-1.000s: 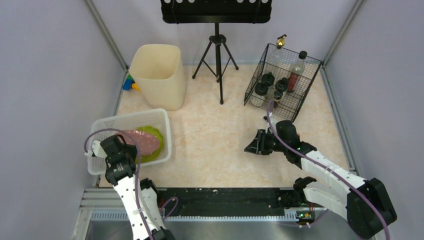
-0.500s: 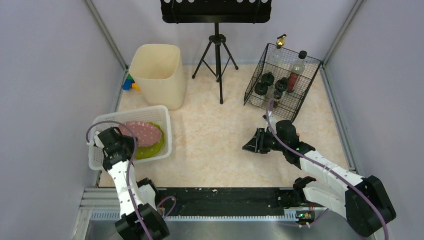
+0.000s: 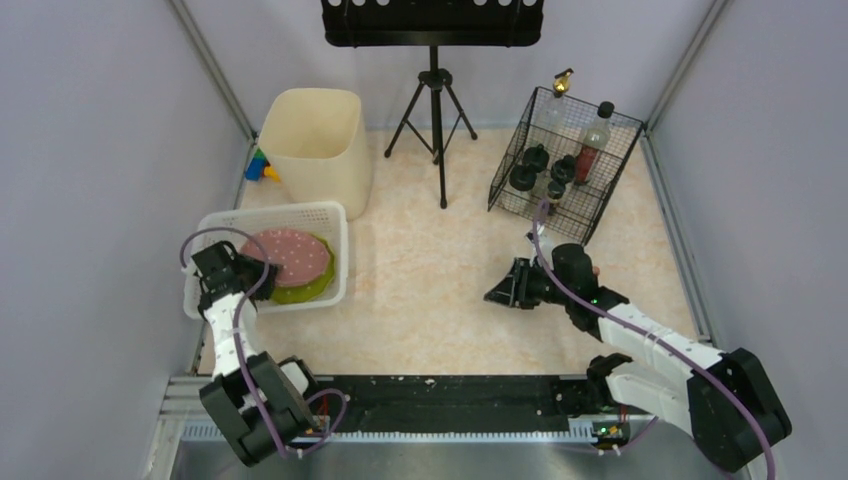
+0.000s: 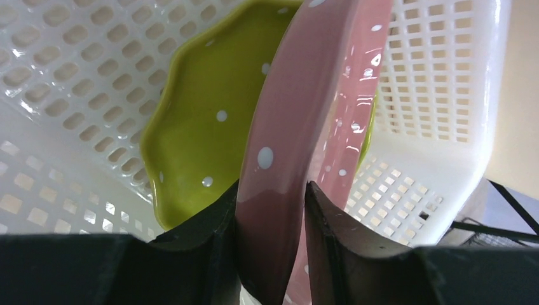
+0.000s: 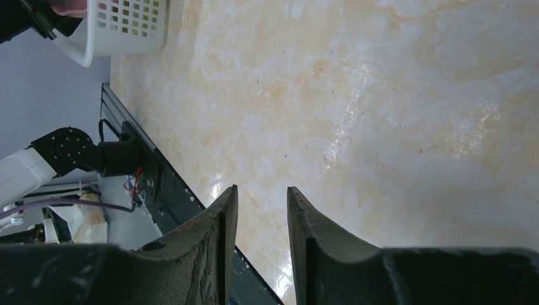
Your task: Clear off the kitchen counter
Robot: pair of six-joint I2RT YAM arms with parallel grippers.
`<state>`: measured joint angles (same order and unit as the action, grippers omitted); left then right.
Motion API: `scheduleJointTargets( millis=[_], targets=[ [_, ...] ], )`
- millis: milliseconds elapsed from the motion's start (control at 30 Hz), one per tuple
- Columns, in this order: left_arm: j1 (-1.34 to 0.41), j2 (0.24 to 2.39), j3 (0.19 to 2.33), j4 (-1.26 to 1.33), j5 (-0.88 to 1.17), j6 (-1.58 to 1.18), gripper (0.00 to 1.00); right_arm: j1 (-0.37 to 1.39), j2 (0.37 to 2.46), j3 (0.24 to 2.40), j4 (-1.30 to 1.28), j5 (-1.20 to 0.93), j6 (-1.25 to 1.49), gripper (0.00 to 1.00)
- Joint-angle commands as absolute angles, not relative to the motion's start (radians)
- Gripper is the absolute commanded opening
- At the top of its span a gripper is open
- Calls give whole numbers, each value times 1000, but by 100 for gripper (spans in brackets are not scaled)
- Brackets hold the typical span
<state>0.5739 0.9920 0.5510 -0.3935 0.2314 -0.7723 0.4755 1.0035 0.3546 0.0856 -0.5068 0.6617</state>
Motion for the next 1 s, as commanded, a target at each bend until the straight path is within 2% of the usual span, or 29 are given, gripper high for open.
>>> scheduleJointTargets(
  millis=[0,567,767,967],
  targets=[
    [559,1147,558,-511,282,-674,40,480,991,331,154,-514,686,34],
    [504,1270,615,-623,72,-726,53,480,947,304,149,-504,702,35],
    [434,1355,683,-763,-152,-816,56,480,938,297,151,-501,705,35],
    [418,1439,742,-843,-232,-843,56,480,933,294,149,-502,708,35]
  ],
)
